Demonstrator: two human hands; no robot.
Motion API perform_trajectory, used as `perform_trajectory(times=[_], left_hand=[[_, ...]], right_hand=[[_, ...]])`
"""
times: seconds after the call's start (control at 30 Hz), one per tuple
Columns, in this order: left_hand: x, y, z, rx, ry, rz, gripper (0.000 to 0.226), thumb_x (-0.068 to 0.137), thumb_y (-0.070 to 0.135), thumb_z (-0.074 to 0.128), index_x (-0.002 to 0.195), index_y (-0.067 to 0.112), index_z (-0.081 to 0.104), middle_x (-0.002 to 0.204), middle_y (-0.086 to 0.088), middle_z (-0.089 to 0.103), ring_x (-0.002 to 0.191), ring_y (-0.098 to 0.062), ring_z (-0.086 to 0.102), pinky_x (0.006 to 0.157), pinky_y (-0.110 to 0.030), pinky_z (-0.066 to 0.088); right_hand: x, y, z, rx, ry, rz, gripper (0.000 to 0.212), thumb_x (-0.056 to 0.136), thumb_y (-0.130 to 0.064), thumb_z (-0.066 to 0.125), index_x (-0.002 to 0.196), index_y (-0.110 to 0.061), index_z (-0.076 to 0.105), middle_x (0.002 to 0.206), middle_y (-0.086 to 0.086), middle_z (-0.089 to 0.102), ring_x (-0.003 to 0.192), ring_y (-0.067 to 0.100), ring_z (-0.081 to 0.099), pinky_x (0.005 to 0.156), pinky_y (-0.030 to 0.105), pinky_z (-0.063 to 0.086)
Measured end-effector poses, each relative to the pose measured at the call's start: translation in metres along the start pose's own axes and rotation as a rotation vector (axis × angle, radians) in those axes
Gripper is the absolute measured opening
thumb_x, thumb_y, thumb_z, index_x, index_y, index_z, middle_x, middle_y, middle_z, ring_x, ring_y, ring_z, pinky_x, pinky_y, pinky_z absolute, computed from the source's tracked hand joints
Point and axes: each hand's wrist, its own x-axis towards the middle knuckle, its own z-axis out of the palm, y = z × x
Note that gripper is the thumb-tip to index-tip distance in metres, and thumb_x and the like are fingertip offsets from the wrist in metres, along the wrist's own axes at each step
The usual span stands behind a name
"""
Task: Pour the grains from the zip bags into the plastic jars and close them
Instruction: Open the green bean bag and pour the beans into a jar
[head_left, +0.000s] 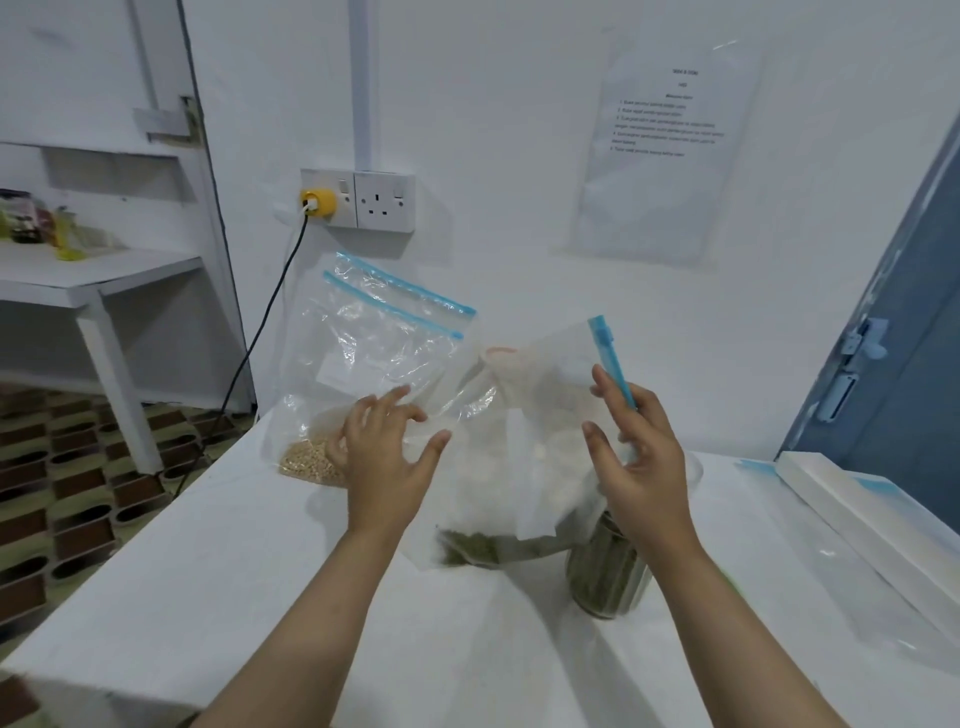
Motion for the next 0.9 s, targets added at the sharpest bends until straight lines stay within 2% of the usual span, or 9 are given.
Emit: perform_trajectory(times=[0.1, 0.17, 0.27, 0.37, 0.47, 0.57, 0.67, 0.8, 0.9], left_hand=[[0.004, 0.008, -0.005, 0.014, 0.029, 0.037, 0.012, 0.087, 0.045, 0.058, 0.089, 0.033, 0.059, 0.094, 0.023, 0.059, 0.108, -0.011, 0.058, 0.095, -0.038, 0.019], [0.004, 0.006, -0.008, 0.037, 0.061, 0.076, 0.006, 0.091, 0.033, 0.062, 0.096, 0.031, 0.06, 0.089, 0.021, 0.06, 0.1, -0.01, 0.06, 0.092, -0.036, 0.019], [0.002, -0.001, -0.011, 0.025, 0.008, 0.079, 0.037, 0.091, 0.008, 0.061, 0.118, 0.033, 0.055, 0.099, 0.018, 0.064, 0.093, -0.007, 0.059, 0.087, -0.041, 0.025], [-0.001, -0.004, -0.014, 0.049, -0.075, 0.109, 0.065, 0.081, -0.008, 0.045, 0.125, 0.04, 0.052, 0.107, 0.02, 0.061, 0.093, -0.007, 0.054, 0.084, -0.042, 0.025], [0.001, 0.0, -0.017, 0.022, -0.121, 0.079, 0.065, 0.071, 0.005, 0.038, 0.121, 0.043, 0.055, 0.101, 0.021, 0.057, 0.101, -0.004, 0.049, 0.082, -0.036, 0.02], [0.0, 0.004, -0.017, 0.041, -0.12, 0.015, 0.041, 0.081, 0.045, 0.047, 0.121, 0.047, 0.05, 0.093, 0.017, 0.05, 0.103, -0.004, 0.043, 0.088, -0.035, 0.017], [-0.004, 0.002, -0.015, 0.116, -0.1, -0.023, 0.058, 0.075, 0.078, 0.044, 0.126, 0.051, 0.044, 0.09, 0.014, 0.046, 0.102, -0.006, 0.036, 0.092, -0.042, 0.021], [-0.002, 0.013, -0.014, 0.175, -0.069, -0.039, 0.064, 0.072, 0.084, 0.04, 0.124, 0.048, 0.049, 0.107, 0.013, 0.05, 0.117, -0.013, 0.041, 0.096, -0.045, 0.021], [0.009, 0.032, -0.01, 0.043, -0.092, 0.028, 0.06, 0.075, 0.078, 0.048, 0.121, 0.039, 0.05, 0.123, 0.022, 0.051, 0.125, -0.003, 0.041, 0.099, -0.035, 0.017]], right_hand=[[0.0, 0.0, -0.001, 0.013, -0.002, -0.001, 0.059, 0.093, 0.002, 0.061, 0.139, -0.034, 0.05, 0.119, -0.01, 0.055, 0.118, 0.007, 0.052, 0.097, 0.017, 0.04], [0.0, 0.001, -0.002, 0.013, 0.004, -0.004, 0.059, 0.093, 0.002, 0.061, 0.139, -0.035, 0.05, 0.118, -0.008, 0.054, 0.115, 0.005, 0.051, 0.095, 0.014, 0.039], [0.001, 0.001, -0.003, 0.011, 0.008, 0.001, 0.061, 0.094, 0.001, 0.061, 0.138, -0.039, 0.047, 0.118, -0.01, 0.053, 0.112, 0.001, 0.051, 0.093, 0.011, 0.038], [0.001, 0.001, -0.003, 0.017, 0.006, -0.001, 0.062, 0.094, 0.001, 0.061, 0.137, -0.041, 0.047, 0.117, -0.01, 0.053, 0.11, 0.0, 0.05, 0.092, 0.01, 0.038], [0.002, 0.0, -0.002, 0.017, 0.005, -0.001, 0.062, 0.094, 0.001, 0.061, 0.137, -0.041, 0.047, 0.117, -0.011, 0.053, 0.111, 0.0, 0.05, 0.093, 0.011, 0.038], [0.002, 0.001, -0.002, 0.022, 0.001, 0.009, 0.061, 0.093, 0.0, 0.062, 0.138, -0.04, 0.048, 0.117, -0.012, 0.053, 0.113, 0.002, 0.051, 0.095, 0.013, 0.039], [0.0, -0.002, -0.001, 0.045, -0.004, 0.004, 0.058, 0.093, -0.001, 0.063, 0.137, -0.036, 0.051, 0.117, -0.01, 0.055, 0.114, 0.004, 0.053, 0.095, 0.015, 0.04], [-0.001, -0.005, -0.003, 0.085, -0.047, 0.004, 0.056, 0.092, -0.001, 0.065, 0.135, -0.036, 0.055, 0.118, -0.008, 0.058, 0.118, 0.013, 0.054, 0.098, 0.019, 0.04], [-0.001, -0.007, -0.004, 0.105, -0.095, 0.001, 0.052, 0.092, -0.002, 0.065, 0.133, -0.034, 0.058, 0.117, -0.014, 0.059, 0.119, 0.016, 0.054, 0.098, 0.015, 0.038]])
